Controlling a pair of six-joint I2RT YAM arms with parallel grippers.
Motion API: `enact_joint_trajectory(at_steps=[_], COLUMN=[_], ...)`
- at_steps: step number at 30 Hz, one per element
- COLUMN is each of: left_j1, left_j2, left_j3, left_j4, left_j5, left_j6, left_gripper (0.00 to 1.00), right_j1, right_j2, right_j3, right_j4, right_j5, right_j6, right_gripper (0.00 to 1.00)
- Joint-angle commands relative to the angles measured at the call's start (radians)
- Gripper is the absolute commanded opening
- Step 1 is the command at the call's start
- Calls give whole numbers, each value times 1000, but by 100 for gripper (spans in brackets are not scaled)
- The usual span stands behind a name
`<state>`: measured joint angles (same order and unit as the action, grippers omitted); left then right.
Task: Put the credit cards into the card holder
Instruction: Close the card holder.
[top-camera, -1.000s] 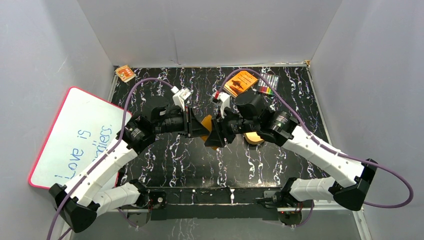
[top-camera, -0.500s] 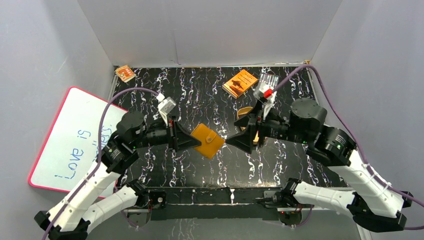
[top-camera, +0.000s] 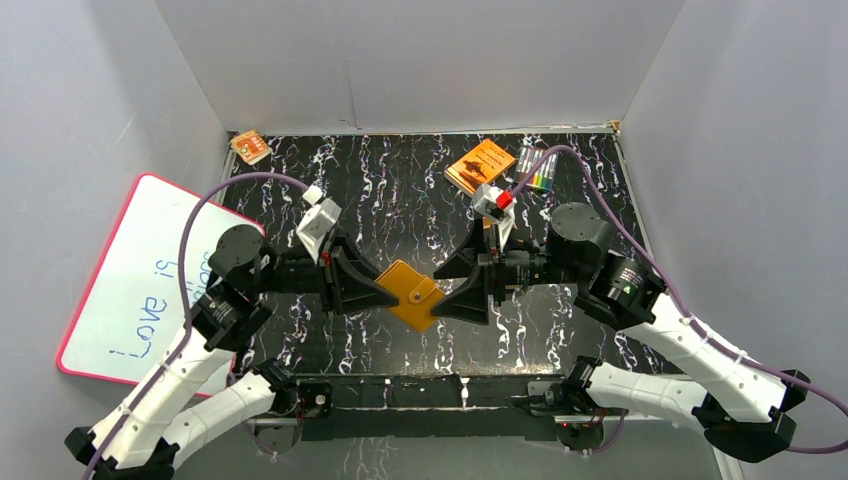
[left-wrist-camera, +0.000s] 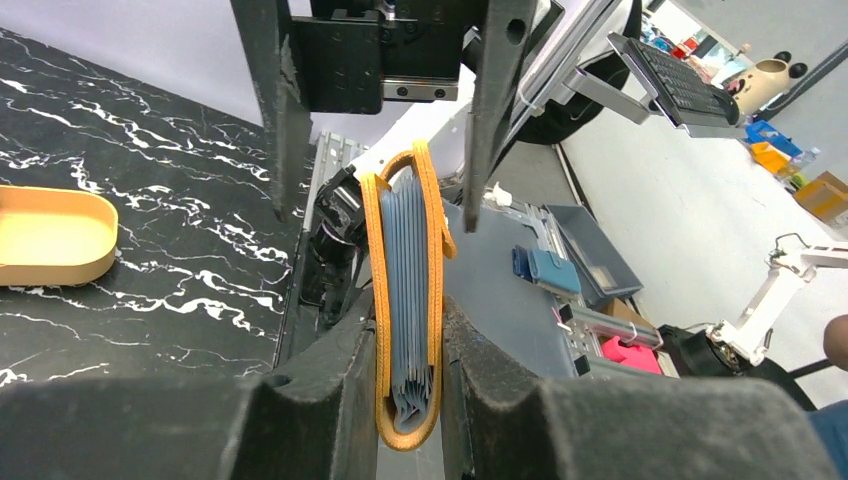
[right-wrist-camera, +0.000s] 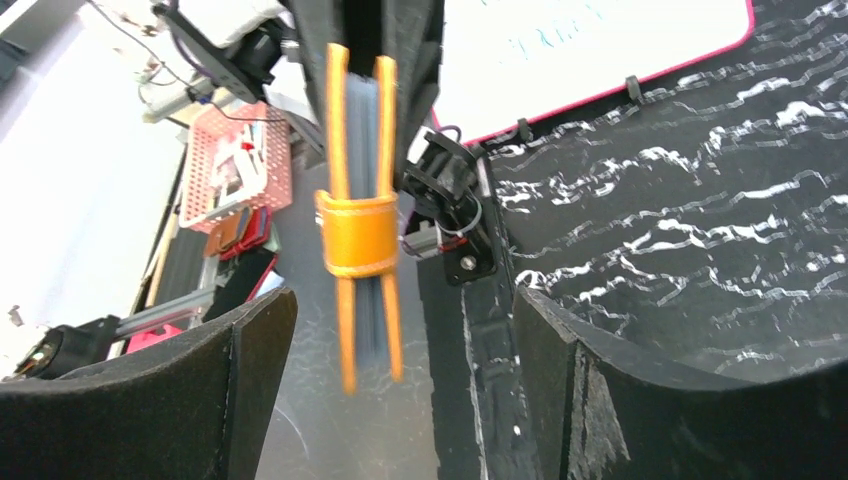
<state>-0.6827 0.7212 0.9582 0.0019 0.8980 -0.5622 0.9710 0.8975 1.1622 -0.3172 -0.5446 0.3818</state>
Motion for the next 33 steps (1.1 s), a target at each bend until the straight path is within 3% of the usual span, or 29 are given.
enact_joint_trajectory(at_steps=[1, 14, 20, 33], left_j1=[-2, -2, -3, -3], left_j2=[27, 37, 36, 31], left_j3=[60, 71, 68, 62], left_j4=[64, 68, 69, 76], left_j5=[69, 66, 64, 60], left_j6=[-10, -11, -5, -7], left_gripper=[0, 0, 0, 0], right_j1=[4, 3, 4, 4], right_j2=[-11, -10, 1, 22], right_j3=[10, -10, -40, -30], right_j4=[153, 108, 162, 142], right_j5=[-96, -93, -106, -111], right_j6=[68, 98, 137, 129], right_gripper=[85, 66, 52, 43])
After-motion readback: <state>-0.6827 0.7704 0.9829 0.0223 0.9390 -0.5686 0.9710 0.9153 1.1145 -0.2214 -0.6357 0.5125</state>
